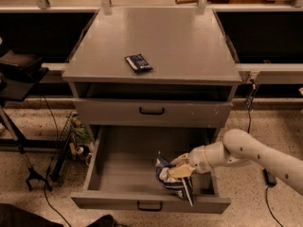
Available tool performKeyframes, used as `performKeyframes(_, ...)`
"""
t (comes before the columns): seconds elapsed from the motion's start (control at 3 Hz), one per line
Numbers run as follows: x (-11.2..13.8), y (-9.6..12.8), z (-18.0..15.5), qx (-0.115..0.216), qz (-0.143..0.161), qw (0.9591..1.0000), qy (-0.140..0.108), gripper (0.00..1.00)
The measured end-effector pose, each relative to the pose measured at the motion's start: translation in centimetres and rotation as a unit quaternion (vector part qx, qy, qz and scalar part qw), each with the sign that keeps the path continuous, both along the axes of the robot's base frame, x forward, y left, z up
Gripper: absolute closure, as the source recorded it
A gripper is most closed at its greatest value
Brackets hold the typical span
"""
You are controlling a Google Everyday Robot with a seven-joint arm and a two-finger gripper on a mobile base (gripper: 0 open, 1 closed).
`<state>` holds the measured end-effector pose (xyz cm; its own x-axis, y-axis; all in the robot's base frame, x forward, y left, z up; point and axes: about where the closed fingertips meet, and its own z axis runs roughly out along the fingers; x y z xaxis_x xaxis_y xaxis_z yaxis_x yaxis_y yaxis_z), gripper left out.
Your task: Place blue chip bag into middle drawer
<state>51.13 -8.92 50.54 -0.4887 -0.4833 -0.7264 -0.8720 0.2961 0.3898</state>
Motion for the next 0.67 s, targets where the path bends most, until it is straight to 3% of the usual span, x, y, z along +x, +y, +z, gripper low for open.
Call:
performKeyframes(0.33,0.2,-0.1,-0.2,0.000,-0.012,0.9999,0.003,0.11)
performKeyframes(0.67,2.0,-0.5,2.3,0.002,-0.044,0.9987,-0.024,0.00)
